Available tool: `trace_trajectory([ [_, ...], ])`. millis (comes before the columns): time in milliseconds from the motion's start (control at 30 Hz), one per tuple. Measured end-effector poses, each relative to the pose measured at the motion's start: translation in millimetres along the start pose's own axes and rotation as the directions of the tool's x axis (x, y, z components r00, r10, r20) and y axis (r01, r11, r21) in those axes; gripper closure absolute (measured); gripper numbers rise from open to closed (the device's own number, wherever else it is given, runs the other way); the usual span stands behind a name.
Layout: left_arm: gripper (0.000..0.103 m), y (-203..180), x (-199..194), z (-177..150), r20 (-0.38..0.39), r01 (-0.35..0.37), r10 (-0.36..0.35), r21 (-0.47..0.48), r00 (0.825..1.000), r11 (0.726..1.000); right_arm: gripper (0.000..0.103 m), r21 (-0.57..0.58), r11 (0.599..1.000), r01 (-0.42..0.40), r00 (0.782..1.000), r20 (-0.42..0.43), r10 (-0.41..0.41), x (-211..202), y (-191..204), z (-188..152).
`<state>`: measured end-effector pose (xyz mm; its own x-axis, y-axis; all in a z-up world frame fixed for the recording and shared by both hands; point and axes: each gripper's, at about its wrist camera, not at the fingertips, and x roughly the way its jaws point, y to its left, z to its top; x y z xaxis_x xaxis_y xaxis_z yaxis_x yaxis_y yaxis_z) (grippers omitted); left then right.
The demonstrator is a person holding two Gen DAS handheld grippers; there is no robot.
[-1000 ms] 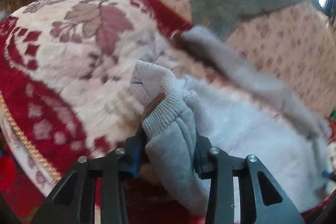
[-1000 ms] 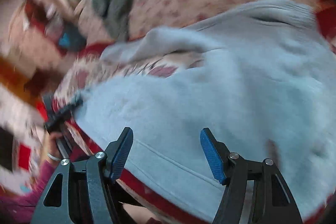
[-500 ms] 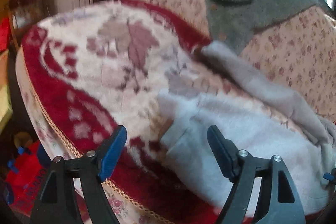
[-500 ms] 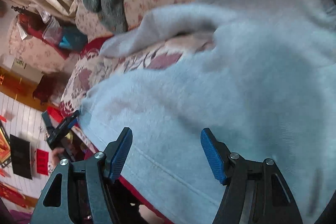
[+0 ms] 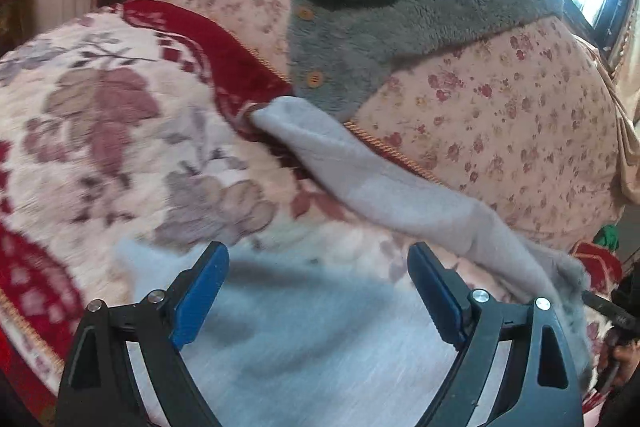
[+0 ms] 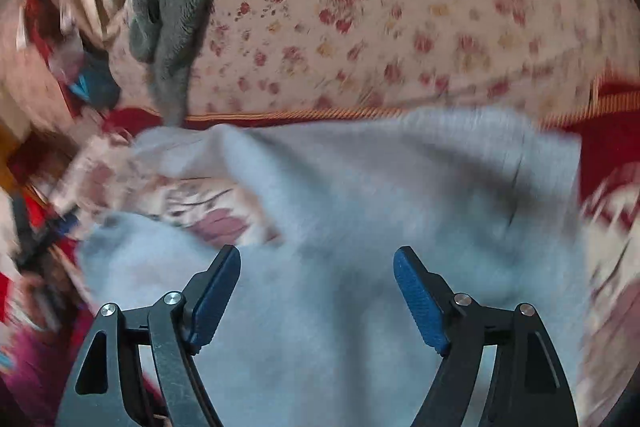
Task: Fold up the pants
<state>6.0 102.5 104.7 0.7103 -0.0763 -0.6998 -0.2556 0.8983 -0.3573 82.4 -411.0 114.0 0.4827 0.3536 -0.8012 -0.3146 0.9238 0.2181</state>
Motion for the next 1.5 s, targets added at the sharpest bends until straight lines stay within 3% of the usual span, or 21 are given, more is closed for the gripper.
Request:
trace_trajectory([
  [233, 0.013, 9, 65, 45, -0.044, 0.009, -0.015, -0.14, 0.999, 0.99, 0.016, -0.267, 0.957, 0.116, 0.989, -0.058, -0.136, 46, -7, 47],
  [400, 0.013, 17, 112, 64, -0.085, -0.023, 0.006, -0.202, 0.996, 0.979, 0.015, -0.459, 0.877, 0.146, 0.97, -0.108, -0.217, 87, -8, 62],
  [667, 0.012, 18, 163, 78, -0.123, -0.038, 0.009, -0.234, 0.992, 0.971, 0.013, -0.552, 0.826, 0.112, 0.938, -0.216, -0.271, 140, -23, 85],
  [767, 0.012, 17, 178, 83, -0.14, -0.054, 0.022, -0.228, 0.99, 0.972, 0.014, -0.558, 0.824, 0.099, 0.931, -0.241, -0.274, 154, -26, 91],
  [800, 0.012, 16, 183, 84, -0.155, -0.057, 0.022, -0.229, 0.988, 0.972, 0.023, -0.557, 0.824, 0.1, 0.924, -0.256, -0.285, 159, -26, 90],
  [833, 0.013, 15, 187, 84, -0.166, -0.057, 0.019, -0.227, 0.986, 0.972, 0.055, -0.566, 0.819, 0.09, 0.918, -0.272, -0.289, 163, -24, 89],
  [867, 0.015, 14, 191, 86, -0.174, -0.054, 0.015, -0.222, 0.985, 0.973, 0.07, -0.582, 0.808, 0.086, 0.916, -0.273, -0.295, 164, -20, 86],
  [900, 0.041, 11, 192, 87, -0.165, -0.04, 0.005, -0.214, 0.986, 0.976, 0.074, -0.619, 0.778, 0.106, 0.915, -0.245, -0.319, 162, -13, 81],
  [933, 0.058, 9, 192, 88, -0.16, -0.035, 0.002, -0.204, 0.987, 0.978, 0.08, -0.649, 0.75, 0.126, 0.916, -0.214, -0.339, 158, -6, 77],
  [967, 0.069, 4, 190, 90, -0.16, -0.057, 0.028, -0.177, 0.987, 0.983, 0.082, -0.662, 0.738, 0.13, 0.918, -0.201, -0.342, 154, -1, 76],
  [1033, 0.078, 1, 184, 95, -0.141, -0.03, 0.005, -0.177, 0.99, 0.984, 0.085, -0.676, 0.715, 0.179, 0.924, -0.135, -0.358, 136, 5, 78],
  [1133, 0.082, -7, 163, 106, -0.102, 0.009, -0.026, -0.171, 0.994, 0.985, 0.085, -0.671, 0.686, 0.279, 0.921, -0.014, -0.388, 96, 7, 91],
  [1200, 0.082, -15, 146, 115, -0.068, 0.037, -0.048, -0.165, 0.997, 0.986, 0.085, -0.655, 0.667, 0.355, 0.908, 0.072, -0.413, 63, 6, 101],
  [1367, 0.082, -34, 102, 126, -0.008, 0.122, -0.124, -0.149, 0.992, 0.981, 0.085, -0.567, 0.676, 0.471, 0.874, 0.199, -0.442, -16, 7, 116],
  [1500, 0.082, -38, 67, 112, 0.015, 0.17, -0.17, -0.124, 0.985, 0.978, 0.085, -0.527, 0.695, 0.489, 0.87, 0.24, -0.431, -69, 24, 95],
])
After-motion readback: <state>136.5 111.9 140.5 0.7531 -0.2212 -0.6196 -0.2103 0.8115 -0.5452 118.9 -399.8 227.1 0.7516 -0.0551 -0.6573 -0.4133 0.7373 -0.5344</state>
